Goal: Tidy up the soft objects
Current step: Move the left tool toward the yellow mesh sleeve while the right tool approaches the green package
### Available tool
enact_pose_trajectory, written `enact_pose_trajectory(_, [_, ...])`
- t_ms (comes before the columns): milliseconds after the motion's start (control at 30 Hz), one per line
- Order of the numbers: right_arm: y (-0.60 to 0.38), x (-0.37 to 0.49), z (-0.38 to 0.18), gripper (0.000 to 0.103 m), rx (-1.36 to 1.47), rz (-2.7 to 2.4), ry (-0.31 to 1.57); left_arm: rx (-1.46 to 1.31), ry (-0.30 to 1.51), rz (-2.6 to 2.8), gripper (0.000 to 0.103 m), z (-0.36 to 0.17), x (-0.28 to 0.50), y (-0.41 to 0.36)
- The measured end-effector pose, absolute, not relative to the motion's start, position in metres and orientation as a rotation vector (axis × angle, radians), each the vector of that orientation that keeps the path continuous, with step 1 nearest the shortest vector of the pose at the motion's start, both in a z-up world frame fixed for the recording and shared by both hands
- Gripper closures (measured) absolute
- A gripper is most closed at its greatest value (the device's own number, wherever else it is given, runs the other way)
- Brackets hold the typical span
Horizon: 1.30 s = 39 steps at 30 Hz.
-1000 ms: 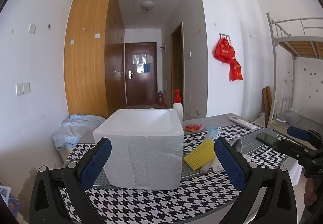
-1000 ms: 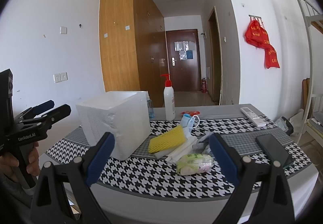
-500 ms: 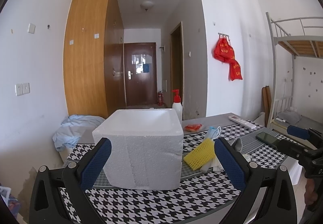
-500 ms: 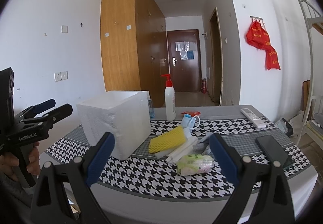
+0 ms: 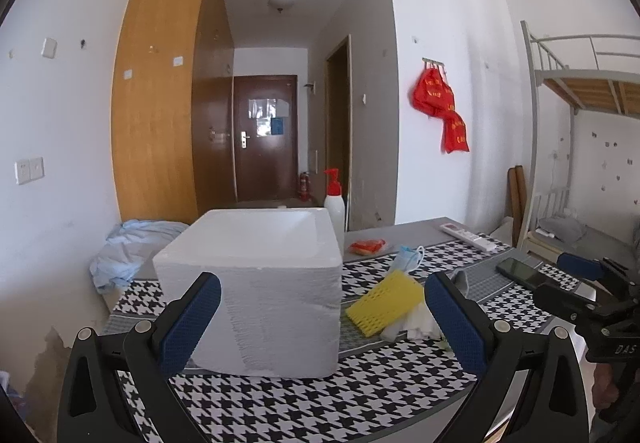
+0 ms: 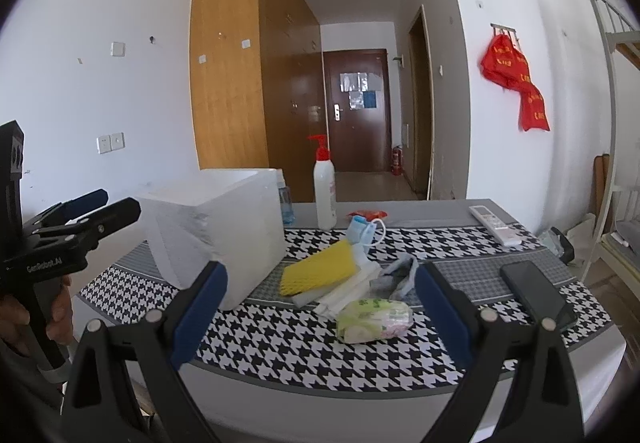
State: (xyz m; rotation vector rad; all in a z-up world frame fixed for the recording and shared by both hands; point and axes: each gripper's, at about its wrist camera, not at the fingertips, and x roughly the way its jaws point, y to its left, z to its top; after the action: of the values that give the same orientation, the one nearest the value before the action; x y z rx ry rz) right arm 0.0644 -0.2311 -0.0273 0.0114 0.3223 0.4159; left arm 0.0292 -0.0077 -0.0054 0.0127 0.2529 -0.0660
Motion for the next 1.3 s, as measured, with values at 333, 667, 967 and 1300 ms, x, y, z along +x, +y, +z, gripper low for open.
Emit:
enact_pose_trajectory(333, [-0.239, 0.075, -0.037, 0.006, 0.001, 0.399, 0.358, 0.031, 0.298, -0.115, 0.001, -0.01, 0.044, -0.028])
enact_pose_trajectory(667, [-0.256, 0.078, -0.043, 0.006, 0.017, 0.379, 0.381, 0.067, 0.335, -0.176, 0.001, -0.014, 0.058, -0.054])
enact_pose_trajectory(967, [-0.274, 0.081, -0.05, 0.006, 0.04, 0.366, 0.393, 0.093, 0.364, -0.211, 0.001, -0.019, 0.07, -0.075])
enact_pose_trajectory(1300, [-0.283, 0.094, -0.061, 0.006, 0.058, 0.357, 0.425, 0.119, 0.407, -0.23, 0.001, -0.028, 0.089, -0.094])
